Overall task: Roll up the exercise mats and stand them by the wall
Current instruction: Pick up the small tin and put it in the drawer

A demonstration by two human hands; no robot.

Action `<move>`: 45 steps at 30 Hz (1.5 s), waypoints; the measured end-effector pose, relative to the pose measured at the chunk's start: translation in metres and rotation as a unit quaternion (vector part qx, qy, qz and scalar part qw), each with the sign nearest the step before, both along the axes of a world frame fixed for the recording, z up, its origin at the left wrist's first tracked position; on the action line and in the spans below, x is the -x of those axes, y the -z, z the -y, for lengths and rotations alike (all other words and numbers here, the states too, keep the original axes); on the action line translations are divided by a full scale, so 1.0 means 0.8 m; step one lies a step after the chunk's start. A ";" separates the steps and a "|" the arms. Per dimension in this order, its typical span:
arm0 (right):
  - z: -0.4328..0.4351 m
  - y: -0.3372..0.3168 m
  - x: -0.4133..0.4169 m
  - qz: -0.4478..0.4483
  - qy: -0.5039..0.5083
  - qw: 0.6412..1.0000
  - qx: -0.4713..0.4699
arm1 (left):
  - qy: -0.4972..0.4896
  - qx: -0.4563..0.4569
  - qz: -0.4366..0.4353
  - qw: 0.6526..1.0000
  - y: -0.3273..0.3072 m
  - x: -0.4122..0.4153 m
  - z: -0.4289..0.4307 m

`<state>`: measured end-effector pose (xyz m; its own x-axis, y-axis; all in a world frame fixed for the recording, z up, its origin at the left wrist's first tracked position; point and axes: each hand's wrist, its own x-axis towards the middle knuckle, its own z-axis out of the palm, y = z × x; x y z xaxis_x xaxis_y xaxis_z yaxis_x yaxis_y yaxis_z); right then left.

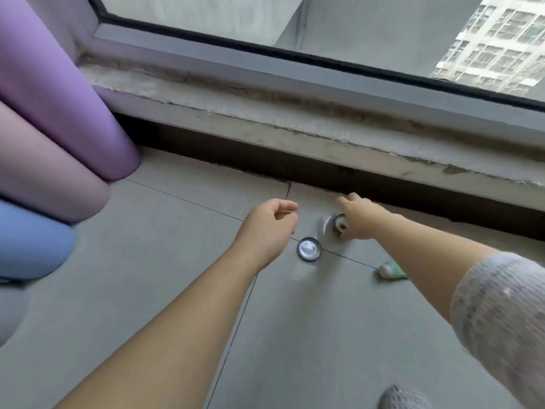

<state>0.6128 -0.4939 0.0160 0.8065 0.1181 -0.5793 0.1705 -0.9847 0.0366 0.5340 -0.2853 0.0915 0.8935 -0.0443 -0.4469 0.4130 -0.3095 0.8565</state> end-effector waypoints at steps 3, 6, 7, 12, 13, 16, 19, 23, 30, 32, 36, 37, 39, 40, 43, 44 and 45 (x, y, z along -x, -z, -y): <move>0.007 0.037 0.001 -0.002 -0.015 1.000 -0.012 | -0.002 -0.001 -0.017 1.000 0.017 -0.006 0.001; 0.007 0.053 0.003 0.008 -0.026 0.999 -0.027 | -0.018 0.013 -0.046 0.999 0.027 -0.007 0.000; 0.009 0.055 0.004 0.009 -0.028 0.999 -0.023 | -0.023 0.018 -0.059 0.998 0.031 -0.005 0.000; 0.012 0.040 0.011 0.028 -0.011 0.998 -0.064 | -0.078 0.059 -0.121 0.988 0.046 -0.003 0.003; 0.008 0.030 0.013 0.042 -0.008 0.994 -0.101 | -0.093 0.072 -0.133 0.984 0.047 -0.005 0.003; -0.015 -0.014 0.019 0.094 -0.040 0.963 -0.248 | -0.140 0.123 -0.172 0.967 0.048 -0.007 0.006; -0.045 -0.051 0.031 0.108 -0.081 0.933 -0.334 | -0.164 0.221 -0.233 0.933 0.047 -0.005 0.010; -0.075 -0.062 0.044 0.117 -0.111 0.916 -0.368 | -0.203 0.332 -0.264 0.883 0.044 -0.006 0.008; -0.048 -0.020 0.035 0.072 -0.061 0.932 -0.350 | -0.280 0.329 -0.260 0.864 0.037 -0.004 -0.012; -0.041 0.016 0.041 0.030 -0.090 0.967 -0.237 | -0.295 0.324 -0.252 0.862 0.034 -0.004 -0.019; -0.047 0.076 0.060 0.009 -0.155 0.984 -0.093 | -0.310 0.329 -0.241 0.859 0.027 -0.003 -0.028; -0.051 0.084 0.063 0.021 -0.170 0.983 -0.069 | -0.313 0.331 -0.239 0.857 0.026 -0.004 -0.029; -0.057 0.090 0.068 0.051 -0.197 0.979 -0.028 | -0.316 0.337 -0.237 0.855 0.023 -0.004 -0.030; -0.059 0.090 0.069 0.066 -0.205 0.977 -0.015 | -0.317 0.340 -0.235 0.853 0.022 -0.005 -0.030; -0.057 0.095 0.072 0.077 -0.216 0.973 0.007 | -0.318 0.350 -0.231 0.850 0.013 -0.005 -0.027; -0.056 0.096 0.071 0.079 -0.216 0.973 0.007 | -0.313 0.354 -0.229 0.851 0.009 -0.006 -0.026; -0.054 0.097 0.070 0.083 -0.214 0.973 0.000 | -0.308 0.359 -0.226 0.852 0.005 -0.007 -0.025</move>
